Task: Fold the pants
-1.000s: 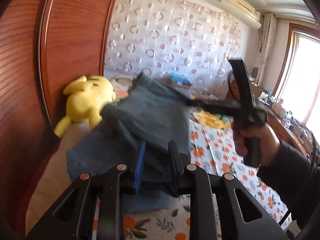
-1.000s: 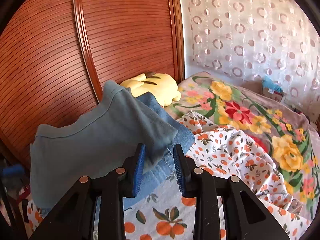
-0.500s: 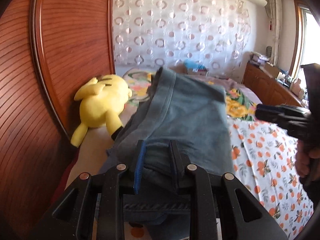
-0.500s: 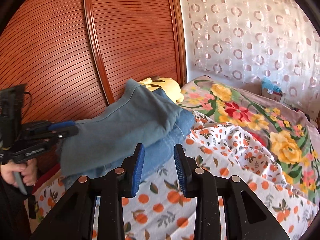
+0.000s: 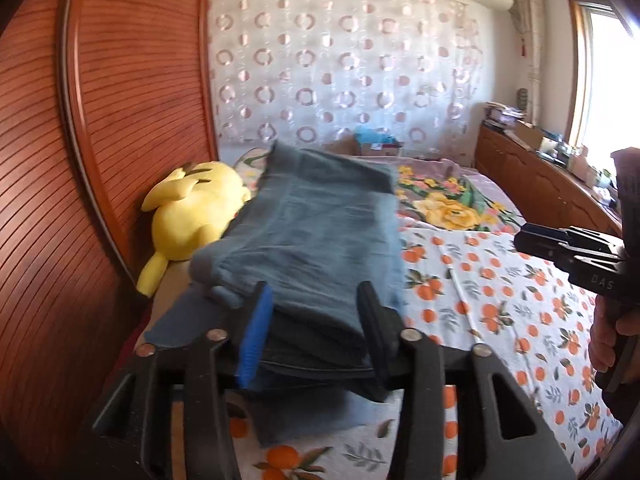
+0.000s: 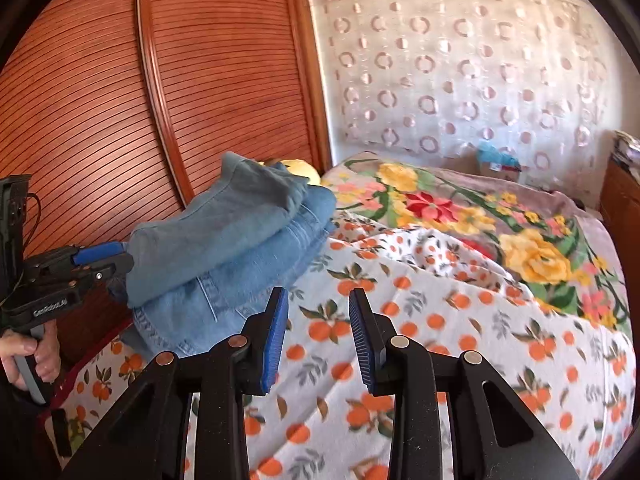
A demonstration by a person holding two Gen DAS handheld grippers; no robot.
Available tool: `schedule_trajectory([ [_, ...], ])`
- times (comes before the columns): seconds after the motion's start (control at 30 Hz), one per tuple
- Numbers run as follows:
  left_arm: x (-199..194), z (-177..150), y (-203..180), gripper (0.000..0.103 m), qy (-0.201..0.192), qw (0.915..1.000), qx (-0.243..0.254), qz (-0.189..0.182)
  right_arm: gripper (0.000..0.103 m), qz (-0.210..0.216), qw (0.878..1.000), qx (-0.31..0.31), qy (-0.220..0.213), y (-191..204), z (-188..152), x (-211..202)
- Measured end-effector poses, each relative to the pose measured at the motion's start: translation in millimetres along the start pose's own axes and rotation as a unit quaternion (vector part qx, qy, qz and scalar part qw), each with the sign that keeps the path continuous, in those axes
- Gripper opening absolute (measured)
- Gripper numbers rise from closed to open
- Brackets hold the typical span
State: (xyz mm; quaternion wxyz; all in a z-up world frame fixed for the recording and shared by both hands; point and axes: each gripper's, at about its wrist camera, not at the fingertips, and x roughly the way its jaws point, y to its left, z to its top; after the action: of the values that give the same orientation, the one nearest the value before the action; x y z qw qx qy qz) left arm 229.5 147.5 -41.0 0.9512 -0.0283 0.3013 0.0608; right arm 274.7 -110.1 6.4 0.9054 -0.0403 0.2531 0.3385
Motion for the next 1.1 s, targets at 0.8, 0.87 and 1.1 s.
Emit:
schedule_trajectory([
  [0.8,-39,-7,-137,0.085,-0.038,0.9888,0.072,-0.125,0.072,-0.122,0.991,0.054,-0.015,27,-69,-124],
  [0.87,-49,-8,-142,0.085,-0.049,0.9874,0.077,-0.130,0.077,-0.130,0.989,0.062,-0.019,34,-73,-130],
  [1.1,-78,-17,-158,0.085,-0.055,0.9875,0.082,-0.123,0.078,-0.154,0.985,0.070,-0.032,62,-87,-157],
])
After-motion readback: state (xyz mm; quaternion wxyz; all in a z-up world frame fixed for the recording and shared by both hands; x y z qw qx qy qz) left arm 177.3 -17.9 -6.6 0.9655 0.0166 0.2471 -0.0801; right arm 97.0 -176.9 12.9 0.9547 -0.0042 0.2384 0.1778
